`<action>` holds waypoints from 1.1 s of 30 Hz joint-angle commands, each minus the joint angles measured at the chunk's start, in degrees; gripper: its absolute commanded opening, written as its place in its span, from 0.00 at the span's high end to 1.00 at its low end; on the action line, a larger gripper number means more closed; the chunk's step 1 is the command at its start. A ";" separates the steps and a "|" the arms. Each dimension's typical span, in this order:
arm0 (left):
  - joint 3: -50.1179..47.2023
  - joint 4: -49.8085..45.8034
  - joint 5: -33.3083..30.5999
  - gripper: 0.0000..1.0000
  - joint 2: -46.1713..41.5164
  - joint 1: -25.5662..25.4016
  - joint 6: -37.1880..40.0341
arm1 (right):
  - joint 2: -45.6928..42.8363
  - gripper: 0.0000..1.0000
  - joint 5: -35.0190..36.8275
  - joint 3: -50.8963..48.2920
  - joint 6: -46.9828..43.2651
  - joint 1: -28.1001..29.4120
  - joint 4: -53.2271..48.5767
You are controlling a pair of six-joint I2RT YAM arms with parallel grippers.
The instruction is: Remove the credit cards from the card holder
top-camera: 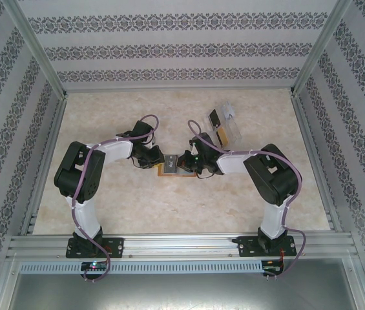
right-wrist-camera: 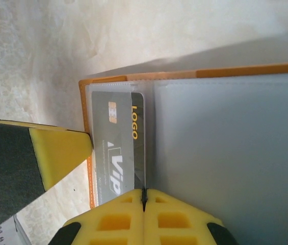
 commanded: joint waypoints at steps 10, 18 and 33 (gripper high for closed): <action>1.39 -4.28 -2.32 0.89 -0.74 -0.66 1.58 | -0.09 1.00 3.02 -0.46 -1.36 0.06 -2.81; 1.12 0.91 2.55 0.87 -6.54 -0.60 1.85 | -0.04 1.00 2.43 0.14 -2.30 0.12 -2.74; 1.98 -0.32 1.65 1.00 1.46 -1.81 1.41 | -0.50 1.00 2.57 -0.06 -2.92 0.03 -3.00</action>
